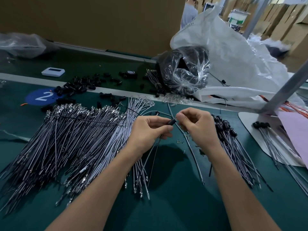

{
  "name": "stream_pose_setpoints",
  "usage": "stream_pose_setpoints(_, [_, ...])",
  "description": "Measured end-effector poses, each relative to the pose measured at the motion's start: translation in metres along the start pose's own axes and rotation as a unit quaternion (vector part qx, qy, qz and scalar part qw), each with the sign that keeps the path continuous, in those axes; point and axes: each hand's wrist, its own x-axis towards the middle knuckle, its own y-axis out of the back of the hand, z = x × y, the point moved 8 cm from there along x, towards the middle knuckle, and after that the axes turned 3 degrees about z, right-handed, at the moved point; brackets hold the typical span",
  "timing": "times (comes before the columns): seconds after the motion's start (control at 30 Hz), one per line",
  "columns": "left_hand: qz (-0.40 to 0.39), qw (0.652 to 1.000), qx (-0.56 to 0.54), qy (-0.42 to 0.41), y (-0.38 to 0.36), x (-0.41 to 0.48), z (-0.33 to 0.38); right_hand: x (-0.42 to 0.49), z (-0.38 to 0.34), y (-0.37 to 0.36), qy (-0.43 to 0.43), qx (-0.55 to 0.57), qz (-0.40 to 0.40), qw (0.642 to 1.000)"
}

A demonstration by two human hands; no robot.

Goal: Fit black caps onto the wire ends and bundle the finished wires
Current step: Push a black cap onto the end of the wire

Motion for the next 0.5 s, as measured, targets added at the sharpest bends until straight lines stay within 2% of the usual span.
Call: stream_pose_setpoints(0.5, [-0.013,0.999,0.020,-0.024,-0.0028,-0.0003,0.0020,-0.0052,-0.0004,0.0021,0.002,0.008,0.009,1.000])
